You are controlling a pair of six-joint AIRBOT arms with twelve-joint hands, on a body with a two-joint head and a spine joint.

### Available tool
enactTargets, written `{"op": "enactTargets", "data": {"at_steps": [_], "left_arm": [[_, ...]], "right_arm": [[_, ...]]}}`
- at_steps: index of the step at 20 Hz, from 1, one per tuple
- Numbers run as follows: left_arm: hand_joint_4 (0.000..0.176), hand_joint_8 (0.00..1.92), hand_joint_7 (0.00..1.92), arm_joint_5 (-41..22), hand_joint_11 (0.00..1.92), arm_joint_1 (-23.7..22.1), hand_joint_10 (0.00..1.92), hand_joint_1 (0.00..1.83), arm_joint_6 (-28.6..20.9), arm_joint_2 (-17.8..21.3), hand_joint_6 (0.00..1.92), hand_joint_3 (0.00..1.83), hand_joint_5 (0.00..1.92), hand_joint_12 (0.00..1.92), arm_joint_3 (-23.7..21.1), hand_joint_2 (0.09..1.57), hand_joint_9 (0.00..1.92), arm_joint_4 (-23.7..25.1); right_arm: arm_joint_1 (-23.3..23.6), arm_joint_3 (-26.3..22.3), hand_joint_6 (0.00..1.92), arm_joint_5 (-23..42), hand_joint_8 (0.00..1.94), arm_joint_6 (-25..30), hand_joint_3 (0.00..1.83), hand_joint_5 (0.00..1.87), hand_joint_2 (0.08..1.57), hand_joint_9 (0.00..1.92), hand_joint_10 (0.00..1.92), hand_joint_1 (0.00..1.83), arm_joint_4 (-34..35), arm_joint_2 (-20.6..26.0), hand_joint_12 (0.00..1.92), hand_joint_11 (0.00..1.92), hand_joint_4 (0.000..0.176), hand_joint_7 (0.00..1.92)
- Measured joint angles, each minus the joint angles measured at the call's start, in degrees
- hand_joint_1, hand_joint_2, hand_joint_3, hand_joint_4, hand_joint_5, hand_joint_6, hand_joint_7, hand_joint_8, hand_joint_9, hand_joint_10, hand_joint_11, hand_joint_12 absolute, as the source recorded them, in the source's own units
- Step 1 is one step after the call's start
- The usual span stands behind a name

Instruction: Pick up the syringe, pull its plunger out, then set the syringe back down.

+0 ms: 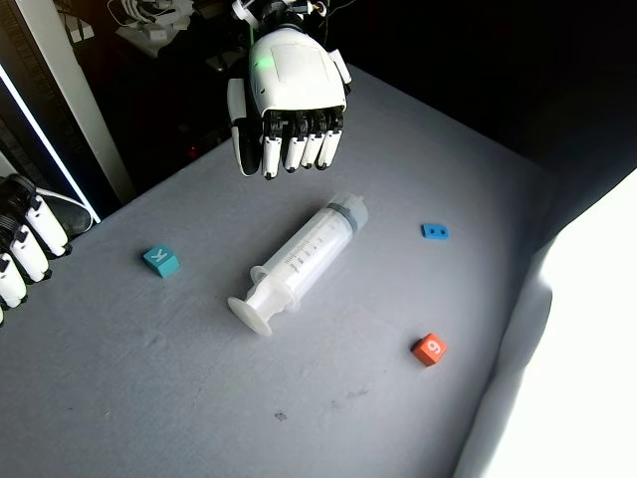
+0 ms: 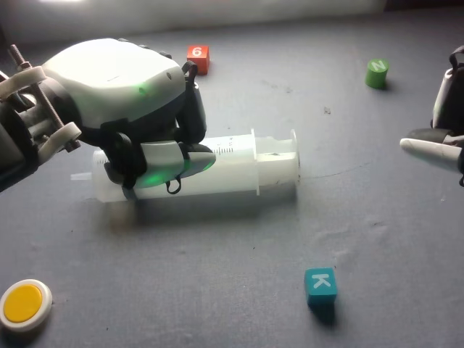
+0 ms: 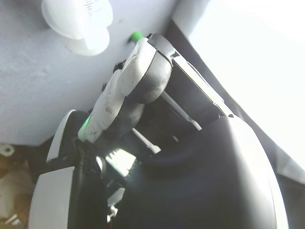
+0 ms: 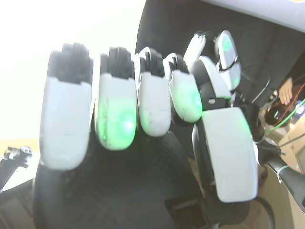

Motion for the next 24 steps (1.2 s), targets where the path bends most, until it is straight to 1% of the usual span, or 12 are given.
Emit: {"op": "enactTargets", "data": {"at_steps": [3, 5, 9, 10, 11, 13, 14, 16, 17, 20, 21, 24], "left_arm": [[0.000, 0.01, 0.09, -0.07, 0.00, -0.11, 0.01, 0.00, 1.18, 0.00, 0.01, 0.03, 0.06, 0.09, 0.09, 1.12, 0.06, -1.90], [0.000, 0.00, 0.07, 0.02, 0.00, -0.11, 0.00, 0.00, 1.18, -0.02, 0.00, 0.01, 0.04, 0.05, 0.48, 1.13, 0.04, -2.10], [0.000, 0.01, 0.08, 0.11, 0.01, -0.24, 0.01, 0.00, 1.33, 0.00, 0.00, 0.01, 0.05, 0.06, 0.85, 1.13, 0.05, -2.14], [0.000, 0.01, 0.07, 0.33, 0.01, -0.48, 0.01, 0.35, 1.33, -0.02, 0.01, 0.00, 0.03, 0.06, 1.09, 1.07, 0.03, -2.45], [0.000, 0.00, 0.05, -0.02, 0.00, -0.81, 0.00, 0.56, 3.67, -0.13, 0.00, 0.00, 0.02, 0.09, 1.14, 0.99, 0.02, -5.16], [0.000, 0.00, 0.02, -0.76, 0.00, -0.94, 0.00, 0.96, 9.55, -0.33, 0.00, 0.00, 0.00, 0.01, 1.14, 0.94, 0.00, -10.19], [0.000, 0.00, 0.04, -1.18, 0.04, -0.94, 0.00, 0.98, 12.09, -0.37, 0.00, 0.00, 0.02, 0.03, 1.14, 0.87, 0.01, -13.07], [0.000, 0.00, 0.05, -2.93, 0.06, -1.03, 0.01, 1.00, 15.41, -1.07, 0.00, 0.00, 0.01, 0.05, 1.60, 0.85, 0.03, -15.76], [0.000, 0.00, 0.04, -3.58, 0.01, -1.07, 0.00, 0.98, 16.70, -1.79, 0.01, 0.00, 0.01, 0.18, 2.36, 0.86, 0.03, -17.31], [0.000, 0.01, 0.10, -4.74, 0.00, -1.07, 0.01, 1.02, 18.43, -5.25, 0.01, 0.00, 0.06, 0.35, 5.53, 0.88, 0.08, -19.12], [0.000, 0.01, 0.10, -4.83, 0.00, -1.07, 0.01, 0.99, 19.78, -6.08, 0.01, 0.00, 0.06, 0.36, 6.12, 0.88, 0.08, -20.46], [0.000, 0.00, 0.08, -5.64, 0.00, -1.07, 0.00, 1.02, 26.99, -9.35, 0.00, 0.01, 0.04, 0.29, 7.56, 0.90, 0.07, -29.42]], "right_arm": [[-0.02, 0.00, 0.01, -0.07, 0.01, -0.42, 0.01, 0.08, 1.14, 0.08, 0.01, 0.08, -0.02, 0.02, 0.12, 0.00, 0.000, 0.10], [-0.02, 0.00, 0.01, -0.20, 0.01, -0.33, 0.00, 0.08, 1.15, 0.06, 0.01, 0.09, -0.11, 0.00, 0.04, 0.01, 0.000, 0.09], [-0.02, -0.04, 0.00, 0.04, 0.00, -0.39, 0.00, 0.06, 1.15, 0.07, 0.00, 0.02, 0.00, -0.07, 0.06, 0.01, 0.000, 0.09], [-0.02, -0.04, 0.00, -0.09, 0.00, -0.42, 0.00, 0.04, 1.15, 0.06, 0.00, 0.03, -0.02, -0.07, 0.05, 0.00, 0.000, 0.08], [-0.02, -0.04, 0.00, -0.09, 0.00, -0.42, 0.00, 0.02, 1.16, 0.04, 0.00, 0.02, -0.07, -0.07, 0.01, 0.00, 0.000, 0.06], [-0.15, -0.04, 0.02, -0.07, 0.02, -0.46, 0.00, 0.08, 1.14, 0.08, 0.02, 0.07, -0.07, -0.11, 0.02, 0.04, 0.000, 0.10], [-0.87, -0.04, 0.01, 0.35, 0.01, -0.59, 0.00, 0.09, 1.14, 0.10, 0.01, 0.07, -0.04, -0.09, 0.03, 0.04, 0.000, 0.11], [-1.40, -0.04, 0.00, -0.22, 0.00, -0.79, 0.00, 0.06, 1.15, 0.07, 0.00, 0.05, 1.09, -0.24, 0.03, 0.02, 0.000, 0.09], [-1.40, -0.07, 0.01, -0.37, 0.01, -0.79, 0.00, 0.08, 1.15, 0.08, 0.01, 0.06, 1.95, -0.33, 0.03, 0.03, 0.000, 0.10], [-1.29, -0.02, 0.00, -0.35, 0.01, -0.76, 0.00, 0.07, 1.15, 0.09, 0.01, 0.03, 5.73, -0.33, 0.05, 0.03, 0.000, 0.10], [-1.27, 0.02, 0.00, -0.42, 0.00, -0.76, 0.00, 0.06, 1.15, 0.08, 0.00, 0.02, 5.88, -0.33, 0.04, 0.02, 0.000, 0.10], [-1.20, 0.33, 0.01, -1.84, 0.00, 2.19, 0.00, 0.08, 1.15, 0.08, 0.00, 0.05, 5.68, -0.22, 0.06, 0.02, 0.000, 0.10]]}}
